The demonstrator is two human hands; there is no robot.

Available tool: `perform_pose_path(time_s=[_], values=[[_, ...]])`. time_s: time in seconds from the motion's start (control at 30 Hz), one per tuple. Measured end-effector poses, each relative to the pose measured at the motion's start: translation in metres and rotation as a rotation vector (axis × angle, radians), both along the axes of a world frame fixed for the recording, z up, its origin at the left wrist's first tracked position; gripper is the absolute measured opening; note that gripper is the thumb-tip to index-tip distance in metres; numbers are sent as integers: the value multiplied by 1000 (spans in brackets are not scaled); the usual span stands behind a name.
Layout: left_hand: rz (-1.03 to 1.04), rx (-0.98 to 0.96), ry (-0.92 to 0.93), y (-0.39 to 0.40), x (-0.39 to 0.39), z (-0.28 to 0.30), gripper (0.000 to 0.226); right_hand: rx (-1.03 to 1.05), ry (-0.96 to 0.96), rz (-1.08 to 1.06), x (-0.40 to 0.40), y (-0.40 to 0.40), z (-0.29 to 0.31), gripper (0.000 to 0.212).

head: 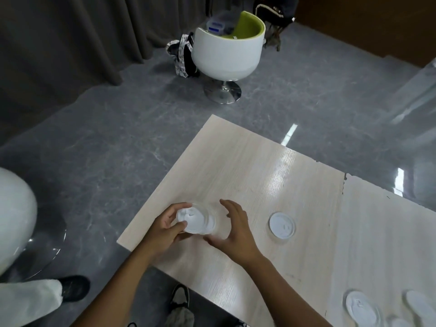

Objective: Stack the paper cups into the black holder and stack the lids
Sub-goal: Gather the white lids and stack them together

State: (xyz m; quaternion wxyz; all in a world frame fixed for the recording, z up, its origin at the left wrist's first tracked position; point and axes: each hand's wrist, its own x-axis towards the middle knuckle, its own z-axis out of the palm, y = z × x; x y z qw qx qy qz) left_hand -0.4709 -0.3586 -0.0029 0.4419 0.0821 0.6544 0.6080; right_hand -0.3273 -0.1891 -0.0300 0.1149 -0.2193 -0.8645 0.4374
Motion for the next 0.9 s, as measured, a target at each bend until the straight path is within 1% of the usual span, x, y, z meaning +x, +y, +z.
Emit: perform_pose_path(time_s=[0.1, 0.27, 0.37, 0.47, 0.53, 0.6, 0.73, 0.9], values=[[72, 7, -25, -13, -5, -9, 46, 50, -84, -25, 2, -1, -16, 100], [129, -1, -37, -29, -11, -23, 50, 145, -208, 36, -14, -12, -47, 100], [160, -12, -36, -35, -11, -28, 51, 173, -227, 17, -23, -18, -55, 99], [192, -20, -37, -42, -11, -34, 54, 226, -220, 2, -28, -19, -62, 89], [201, -33, -46, -44, -11, -35, 55, 222, -223, -24, -31, -17, -65, 85], [218, -39, -55, -45, -11, -34, 54, 198, -228, -31, -33, -14, -65, 87], [266, -21, -65, -45, -12, -30, 51, 154, -249, 23, -35, -9, -58, 96], [311, -10, -73, -46, -12, -31, 47, 174, -318, 50, -46, -7, -54, 100]])
